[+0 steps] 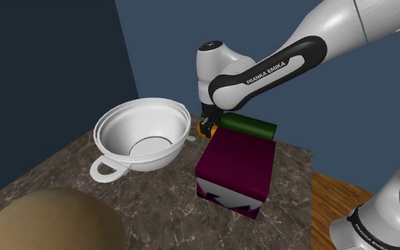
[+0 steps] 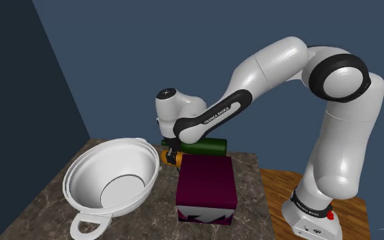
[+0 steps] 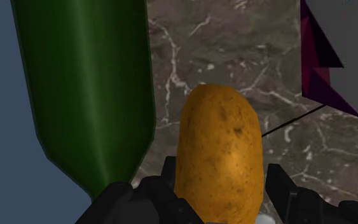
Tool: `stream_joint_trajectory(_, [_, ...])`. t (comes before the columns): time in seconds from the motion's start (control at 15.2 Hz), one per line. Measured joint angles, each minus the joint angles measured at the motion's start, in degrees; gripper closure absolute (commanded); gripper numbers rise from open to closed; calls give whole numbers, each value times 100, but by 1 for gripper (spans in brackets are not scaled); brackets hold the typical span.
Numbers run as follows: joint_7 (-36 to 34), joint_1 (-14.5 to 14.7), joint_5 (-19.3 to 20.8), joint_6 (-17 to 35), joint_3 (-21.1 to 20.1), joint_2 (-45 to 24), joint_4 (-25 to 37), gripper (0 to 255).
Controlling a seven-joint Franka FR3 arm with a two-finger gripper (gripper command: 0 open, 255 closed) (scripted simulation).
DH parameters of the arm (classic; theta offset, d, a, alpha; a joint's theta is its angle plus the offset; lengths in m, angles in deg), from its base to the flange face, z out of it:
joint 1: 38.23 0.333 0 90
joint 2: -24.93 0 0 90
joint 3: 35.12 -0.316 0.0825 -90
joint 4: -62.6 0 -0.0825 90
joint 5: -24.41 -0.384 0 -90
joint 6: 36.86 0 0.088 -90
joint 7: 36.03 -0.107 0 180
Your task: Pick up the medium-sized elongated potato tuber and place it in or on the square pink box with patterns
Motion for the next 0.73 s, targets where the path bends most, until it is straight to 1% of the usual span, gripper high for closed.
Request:
stream_joint_trajectory(0.26, [74,-16,-75,-196,-11,144,59,255])
stream_joint_trajectory(0.73, [201,-26,-201,-677,-32,367,337,255])
